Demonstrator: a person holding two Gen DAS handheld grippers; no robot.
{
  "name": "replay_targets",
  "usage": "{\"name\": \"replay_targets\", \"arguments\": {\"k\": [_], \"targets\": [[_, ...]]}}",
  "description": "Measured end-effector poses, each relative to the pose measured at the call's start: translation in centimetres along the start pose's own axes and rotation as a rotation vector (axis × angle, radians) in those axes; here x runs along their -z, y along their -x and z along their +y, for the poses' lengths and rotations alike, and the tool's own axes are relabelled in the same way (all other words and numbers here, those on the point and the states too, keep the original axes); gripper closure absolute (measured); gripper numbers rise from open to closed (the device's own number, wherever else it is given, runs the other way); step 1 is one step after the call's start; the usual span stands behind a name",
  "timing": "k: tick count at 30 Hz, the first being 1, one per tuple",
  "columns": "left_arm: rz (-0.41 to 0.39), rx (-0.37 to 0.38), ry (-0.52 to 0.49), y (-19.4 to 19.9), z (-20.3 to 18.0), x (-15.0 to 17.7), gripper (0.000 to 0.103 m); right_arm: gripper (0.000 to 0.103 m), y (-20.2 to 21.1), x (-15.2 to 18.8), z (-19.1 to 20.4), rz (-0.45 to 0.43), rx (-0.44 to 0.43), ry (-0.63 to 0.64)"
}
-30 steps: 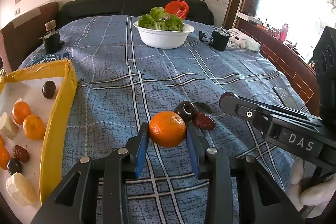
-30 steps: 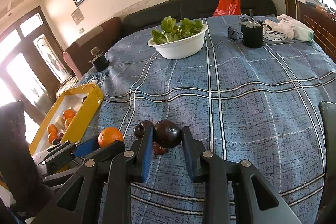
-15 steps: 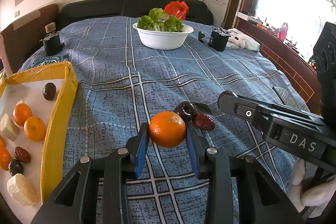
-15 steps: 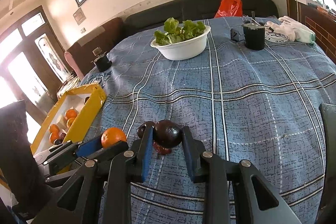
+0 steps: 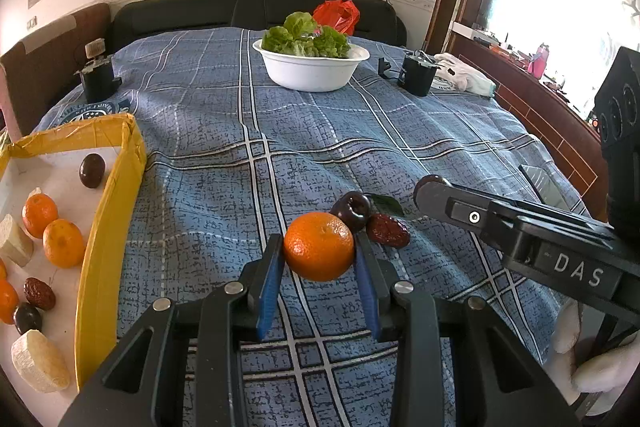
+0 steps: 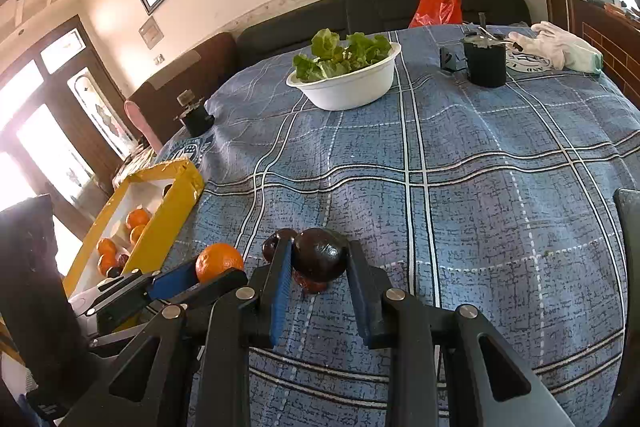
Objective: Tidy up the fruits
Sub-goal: 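Carry the orange and dark plum over the tray with both grippers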
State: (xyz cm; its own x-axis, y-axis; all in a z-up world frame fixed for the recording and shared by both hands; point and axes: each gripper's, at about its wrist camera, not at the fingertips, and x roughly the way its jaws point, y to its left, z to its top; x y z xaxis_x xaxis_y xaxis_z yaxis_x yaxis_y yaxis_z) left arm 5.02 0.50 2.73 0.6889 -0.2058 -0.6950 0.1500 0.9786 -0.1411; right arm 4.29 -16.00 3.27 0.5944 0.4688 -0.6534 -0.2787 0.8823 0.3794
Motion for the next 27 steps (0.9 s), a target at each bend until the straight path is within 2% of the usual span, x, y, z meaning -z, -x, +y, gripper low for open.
{"name": "replay_targets", "arguments": {"k": [13, 27], "targets": [[-0.009, 0.000, 0.023, 0.6, 0.4, -0.1, 0.070, 0.073, 1.4, -0.1, 0.6, -0.051, 0.004, 0.016], [-0.078, 0.001, 0.087, 6.8, 3.0, 0.1, 0.069, 0.073, 2.4, 0.2, 2.5, -0.084, -0.040, 0.074]]}}
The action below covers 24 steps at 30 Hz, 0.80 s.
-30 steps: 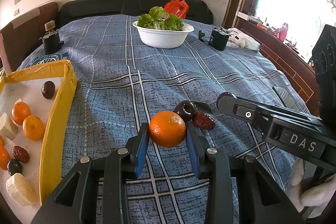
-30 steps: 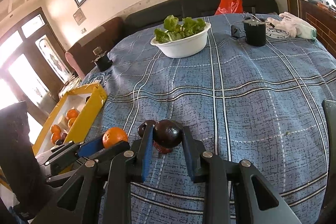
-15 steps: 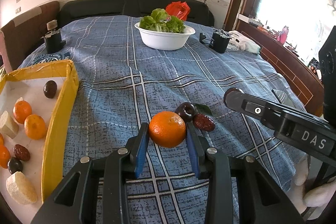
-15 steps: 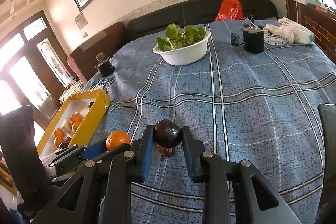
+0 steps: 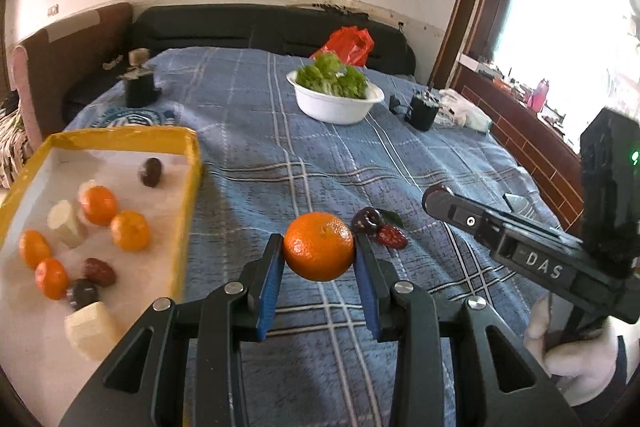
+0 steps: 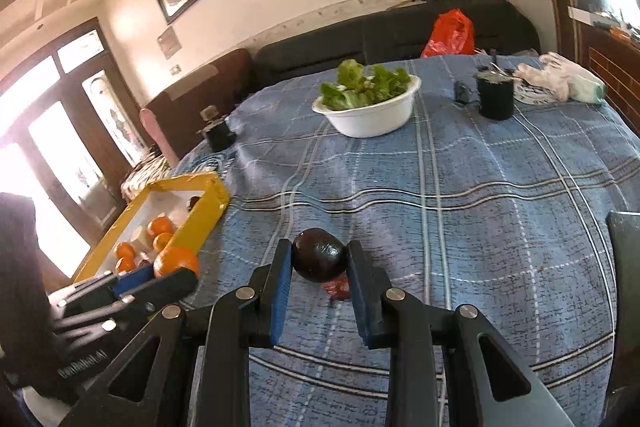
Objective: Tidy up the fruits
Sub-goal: 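Carry the orange and dark plum over the tray with both grippers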
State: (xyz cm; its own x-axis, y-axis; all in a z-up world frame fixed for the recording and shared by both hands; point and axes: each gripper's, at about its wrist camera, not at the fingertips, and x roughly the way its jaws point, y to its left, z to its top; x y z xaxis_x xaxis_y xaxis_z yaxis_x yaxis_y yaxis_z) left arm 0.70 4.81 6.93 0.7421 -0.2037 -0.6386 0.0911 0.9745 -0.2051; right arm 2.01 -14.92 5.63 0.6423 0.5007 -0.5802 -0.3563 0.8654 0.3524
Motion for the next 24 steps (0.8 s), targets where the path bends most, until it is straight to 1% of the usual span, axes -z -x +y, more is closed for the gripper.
{"name": "replay_targets", "arguments": {"k": [3, 5, 7, 10, 12, 15, 19, 24], "targets": [[-0.014, 0.005, 0.026, 1.7, 1.3, 0.0, 0.069, 0.073, 0.2, 0.1, 1.0, -0.006, -0.038, 0.031], [-0.030, 0.004, 0.051, 3.2, 2.5, 0.1, 0.069, 0.073, 0.4, 0.2, 1.6, -0.007, -0.090, 0.043], [-0.043, -0.001, 0.062, 4.6, 3.7, 0.2, 0.069, 0.073, 0.3, 0.3, 2.4, 0.013, -0.164, 0.048], [-0.060, -0.023, 0.091, 6.9, 6.0, 0.5, 0.069, 0.073, 0.3, 0.6, 3.6, 0.037, -0.225, 0.055], [-0.065, -0.042, 0.110, 8.1, 7.7, 0.7, 0.069, 0.072, 0.3, 0.8, 4.6, 0.053, -0.252, 0.052], [-0.067, -0.109, 0.130, 9.8, 10.6, 1.3, 0.069, 0.072, 0.1, 1.3, 6.7, 0.097, -0.285, 0.060], [-0.026, -0.179, 0.150, 10.0, 13.9, 2.4, 0.069, 0.072, -0.3, 1.9, 10.4, 0.154, -0.344, 0.083], [0.027, -0.201, 0.201, 9.5, 17.0, 3.6, 0.069, 0.072, -1.4, 2.8, 15.2, 0.201, -0.394, 0.151]]}}
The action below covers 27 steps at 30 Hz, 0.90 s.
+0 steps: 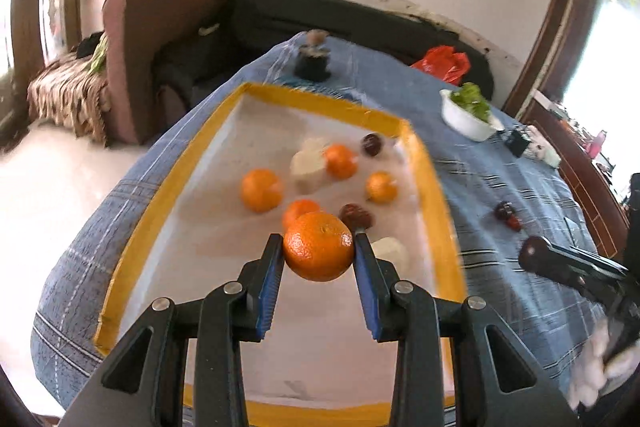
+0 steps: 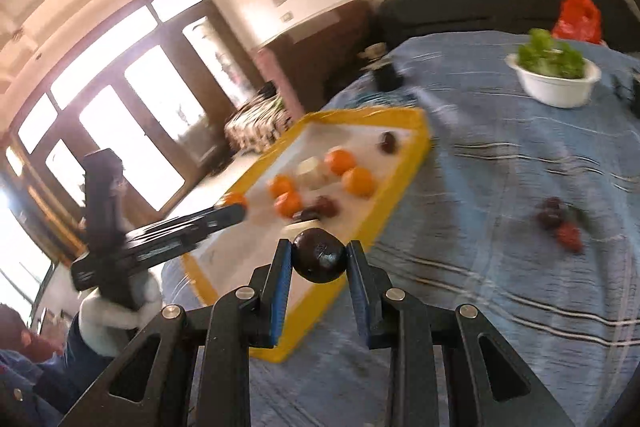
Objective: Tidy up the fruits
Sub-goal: 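Carry the orange and dark plum over the tray with both grippers, then lower the orange into the tray and open the left gripper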
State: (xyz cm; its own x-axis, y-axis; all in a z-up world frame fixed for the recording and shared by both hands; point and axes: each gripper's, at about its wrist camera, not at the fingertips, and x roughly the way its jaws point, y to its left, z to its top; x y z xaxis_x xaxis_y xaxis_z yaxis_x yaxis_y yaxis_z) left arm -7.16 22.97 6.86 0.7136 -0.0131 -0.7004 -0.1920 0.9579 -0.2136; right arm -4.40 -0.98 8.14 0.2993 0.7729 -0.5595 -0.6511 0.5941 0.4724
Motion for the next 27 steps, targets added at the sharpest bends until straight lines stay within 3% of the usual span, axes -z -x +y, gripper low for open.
{"name": "replay_targets", "arguments": {"k": [8, 15, 24, 27], "targets": [[0.041, -0.045, -0.029, -1.5, 2.0, -0.1, 0.069, 0.072, -5.8, 0.2, 4.5, 0.103, 0.001, 0.097], [0.067, -0.037, -0.020, -2.6, 2.6, -0.3, 0.069, 0.072, -9.5, 0.3, 5.3, 0.162, 0.028, 0.123], [0.217, 0.006, -0.041, -5.0, 3.2, -1.4, 0.069, 0.072, -12.6, -0.6, 6.1, 0.209, 0.048, 0.163], [0.248, -0.012, -0.044, -5.7, 3.5, -1.7, 0.069, 0.072, -13.6, -1.0, 6.0, 0.226, 0.062, 0.168]]}}
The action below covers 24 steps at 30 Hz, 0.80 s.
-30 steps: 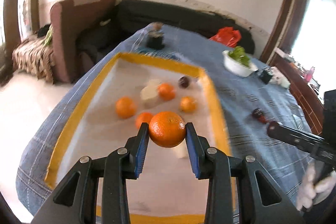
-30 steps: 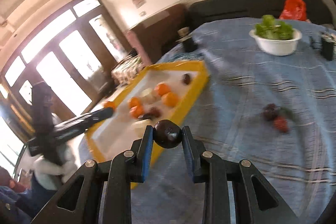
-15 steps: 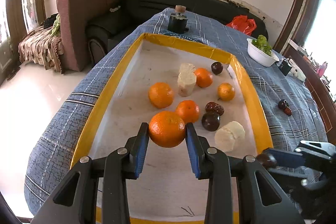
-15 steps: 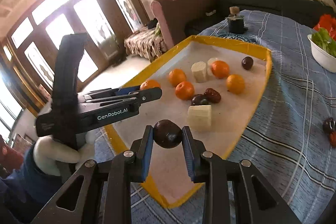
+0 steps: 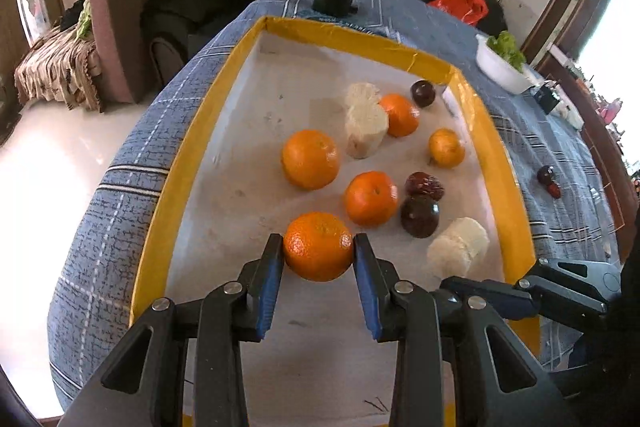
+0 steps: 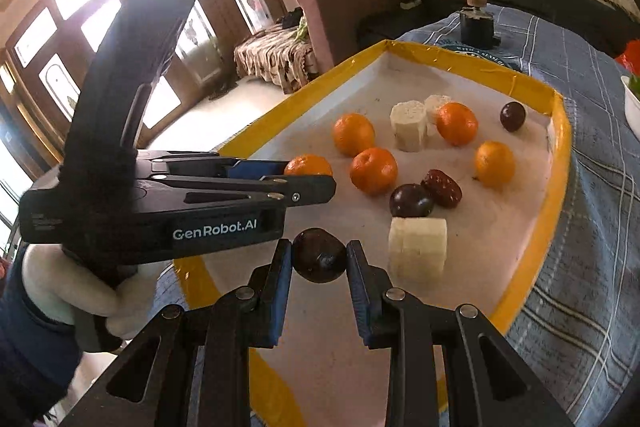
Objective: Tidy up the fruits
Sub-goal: 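Lower the orange into the tray and open the left gripper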
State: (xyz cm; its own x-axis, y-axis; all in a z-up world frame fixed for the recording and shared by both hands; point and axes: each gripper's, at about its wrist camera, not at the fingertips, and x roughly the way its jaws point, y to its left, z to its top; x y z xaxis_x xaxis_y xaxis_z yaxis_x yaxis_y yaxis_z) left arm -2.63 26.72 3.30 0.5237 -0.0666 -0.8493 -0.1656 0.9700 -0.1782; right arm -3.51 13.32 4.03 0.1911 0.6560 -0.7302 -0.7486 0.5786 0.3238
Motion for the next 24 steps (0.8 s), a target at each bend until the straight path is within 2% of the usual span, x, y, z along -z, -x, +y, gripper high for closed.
{"name": "replay_targets", "arguments": {"k": [12, 20, 21, 22, 23, 24], "targets": [[-0.013, -0.009, 0.009, -0.5, 0.4, -0.3, 0.069, 0.071, -1.8, -0.6, 0.4, 0.051, 0.058, 0.040], [-0.019, -0.027, -0.010, -0.6, -0.1, -0.2, 0.068, 0.070, -1.9, -0.7, 0.3, 0.060, 0.057, 0.036], [-0.019, -0.025, -0.009, -0.6, -0.1, -0.2, 0.066, 0.070, -1.9, -0.7, 0.3, 0.059, 0.058, 0.036], [-0.023, -0.024, -0.009, -0.5, -0.1, -0.2, 0.057, 0.070, -1.9, -0.7, 0.3, 0.060, 0.059, 0.036], [-0.029, -0.025, -0.010, -0.4, -0.2, -0.2, 0.054, 0.070, -2.0, -0.7, 0.2, 0.061, 0.058, 0.035], [-0.036, -0.027, -0.014, -0.3, -0.2, -0.2, 0.053, 0.070, -1.9, -0.6, 0.3, 0.062, 0.056, 0.034]]}}
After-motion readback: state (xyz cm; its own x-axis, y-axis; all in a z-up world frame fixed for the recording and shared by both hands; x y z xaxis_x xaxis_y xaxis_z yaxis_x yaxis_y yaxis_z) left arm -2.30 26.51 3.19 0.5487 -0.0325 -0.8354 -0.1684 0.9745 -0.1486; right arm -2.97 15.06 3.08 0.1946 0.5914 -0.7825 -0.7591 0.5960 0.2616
